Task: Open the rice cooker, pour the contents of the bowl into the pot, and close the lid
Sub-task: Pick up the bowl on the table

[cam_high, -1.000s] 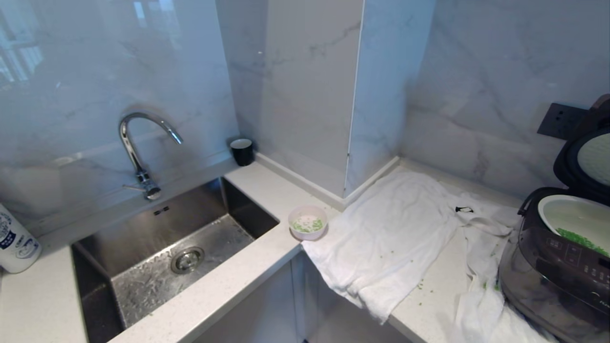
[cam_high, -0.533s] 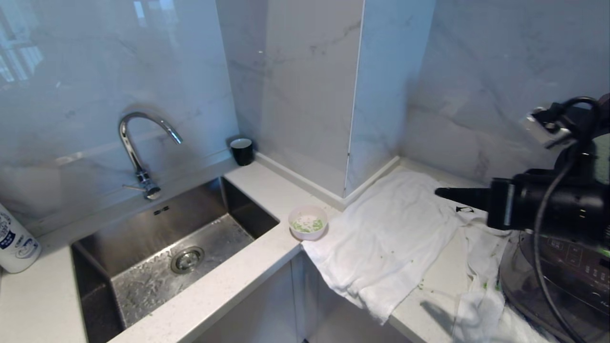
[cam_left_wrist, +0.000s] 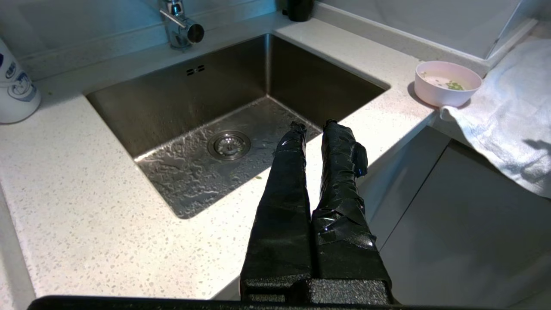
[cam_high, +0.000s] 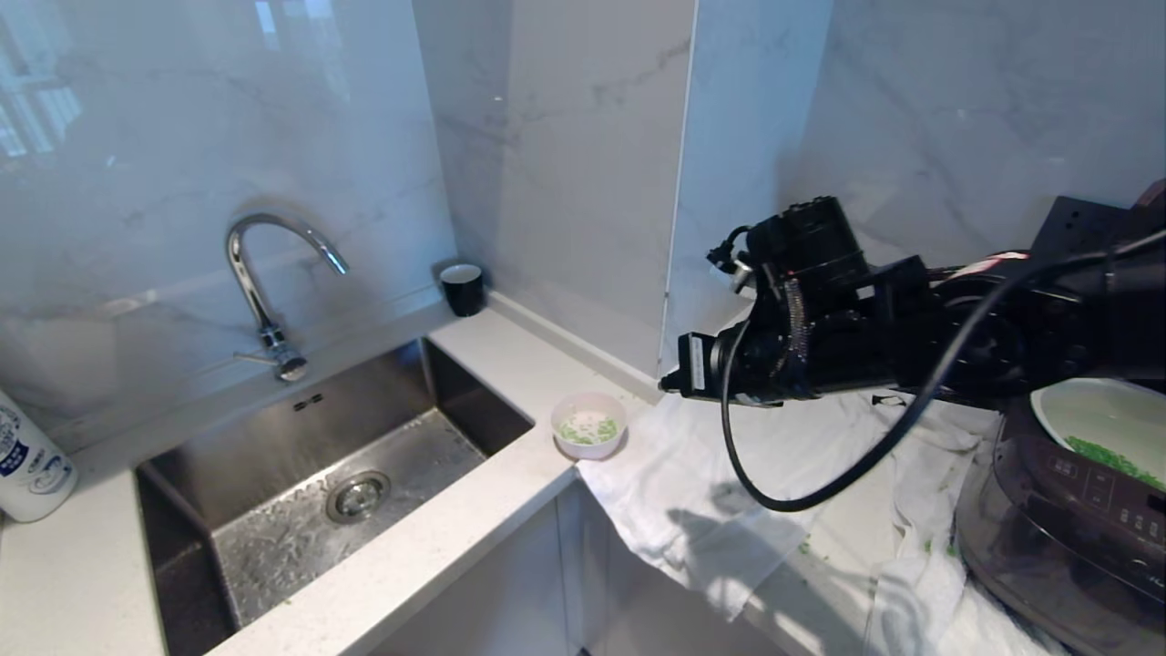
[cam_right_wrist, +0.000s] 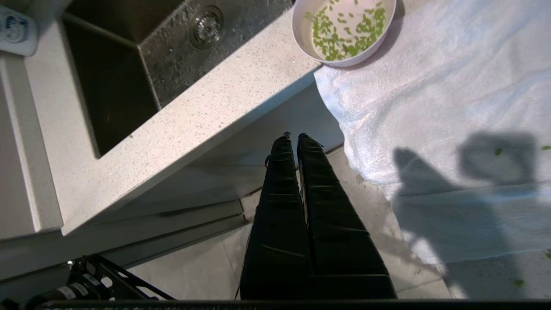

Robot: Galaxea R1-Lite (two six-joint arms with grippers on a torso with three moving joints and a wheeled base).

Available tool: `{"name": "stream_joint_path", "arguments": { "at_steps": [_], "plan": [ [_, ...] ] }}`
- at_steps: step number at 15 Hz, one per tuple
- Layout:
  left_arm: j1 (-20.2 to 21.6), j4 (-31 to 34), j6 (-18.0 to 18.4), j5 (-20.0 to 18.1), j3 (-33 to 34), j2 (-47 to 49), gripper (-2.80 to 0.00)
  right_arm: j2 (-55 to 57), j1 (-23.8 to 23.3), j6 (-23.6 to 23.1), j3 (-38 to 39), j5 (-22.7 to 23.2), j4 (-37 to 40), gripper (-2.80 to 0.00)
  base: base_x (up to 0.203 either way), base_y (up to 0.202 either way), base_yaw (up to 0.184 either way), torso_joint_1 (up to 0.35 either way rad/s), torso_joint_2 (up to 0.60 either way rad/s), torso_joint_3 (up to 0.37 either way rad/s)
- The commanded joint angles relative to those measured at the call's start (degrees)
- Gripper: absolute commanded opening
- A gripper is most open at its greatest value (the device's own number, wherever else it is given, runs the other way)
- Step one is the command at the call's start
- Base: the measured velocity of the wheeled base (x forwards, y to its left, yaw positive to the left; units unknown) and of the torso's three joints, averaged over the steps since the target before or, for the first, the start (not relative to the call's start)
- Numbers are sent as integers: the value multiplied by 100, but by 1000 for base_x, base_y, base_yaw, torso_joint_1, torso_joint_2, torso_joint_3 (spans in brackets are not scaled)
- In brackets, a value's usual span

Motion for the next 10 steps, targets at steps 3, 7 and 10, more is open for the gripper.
{"name": "stream_joint_path", "arguments": {
  "at_steps": [3,7,10],
  "plan": [
    [0,0,-5,5,0,-1,-280,1395,20,224,-1363,-29,824,-280,0,0,0,0,0,0],
    [0,0,-6,5,0,-1,-280,2565,13,211,-2345,-568,1146,-280,0,0,0,0,0,0],
    [0,0,-5,5,0,-1,-280,3225,-44,142,-2811,-980,1486,-280,0,0,0,0,0,0]
  ]
}}
